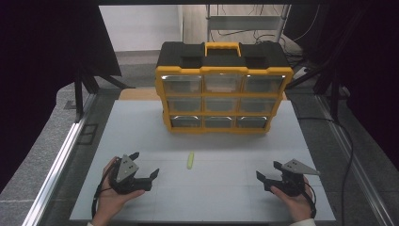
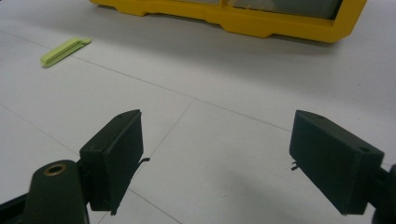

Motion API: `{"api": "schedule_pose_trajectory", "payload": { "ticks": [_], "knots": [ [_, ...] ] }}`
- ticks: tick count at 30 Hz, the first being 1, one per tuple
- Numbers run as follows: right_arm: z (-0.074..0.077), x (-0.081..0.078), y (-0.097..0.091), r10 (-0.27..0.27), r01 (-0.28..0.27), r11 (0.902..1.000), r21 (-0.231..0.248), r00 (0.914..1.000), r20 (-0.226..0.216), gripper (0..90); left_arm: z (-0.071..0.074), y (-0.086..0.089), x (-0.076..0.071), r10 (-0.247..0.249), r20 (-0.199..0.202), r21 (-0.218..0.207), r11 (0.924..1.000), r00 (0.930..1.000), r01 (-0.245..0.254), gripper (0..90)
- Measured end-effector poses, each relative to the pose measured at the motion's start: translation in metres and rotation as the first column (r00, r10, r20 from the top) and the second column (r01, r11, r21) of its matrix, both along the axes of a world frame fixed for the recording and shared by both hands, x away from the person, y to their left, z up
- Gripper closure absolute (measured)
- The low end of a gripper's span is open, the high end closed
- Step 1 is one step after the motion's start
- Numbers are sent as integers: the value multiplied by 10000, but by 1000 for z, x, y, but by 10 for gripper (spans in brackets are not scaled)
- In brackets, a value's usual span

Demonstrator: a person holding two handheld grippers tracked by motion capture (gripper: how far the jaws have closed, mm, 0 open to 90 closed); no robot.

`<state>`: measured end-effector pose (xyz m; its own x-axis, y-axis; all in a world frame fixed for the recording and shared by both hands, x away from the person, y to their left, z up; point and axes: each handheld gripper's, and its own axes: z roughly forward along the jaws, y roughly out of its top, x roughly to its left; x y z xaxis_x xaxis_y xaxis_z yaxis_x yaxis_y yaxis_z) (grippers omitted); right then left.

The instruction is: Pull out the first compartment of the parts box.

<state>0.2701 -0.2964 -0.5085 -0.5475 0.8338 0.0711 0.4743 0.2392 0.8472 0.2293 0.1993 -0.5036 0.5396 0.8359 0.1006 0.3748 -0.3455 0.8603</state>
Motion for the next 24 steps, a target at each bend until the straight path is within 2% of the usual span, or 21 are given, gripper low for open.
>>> {"api": "schedule_pose_trajectory", "payload": {
  "ticks": [9,24],
  "knots": [
    [-1,0,1,43,-43,10000,-45,10000,-60,176,3,-5,1,-220,132,1,9998,9997,220,99],
    [-2,1,1,-53,51,9999,-162,9999,-141,173,7,-16,7,-517,161,235,9984,9985,513,99]
  ]
}}
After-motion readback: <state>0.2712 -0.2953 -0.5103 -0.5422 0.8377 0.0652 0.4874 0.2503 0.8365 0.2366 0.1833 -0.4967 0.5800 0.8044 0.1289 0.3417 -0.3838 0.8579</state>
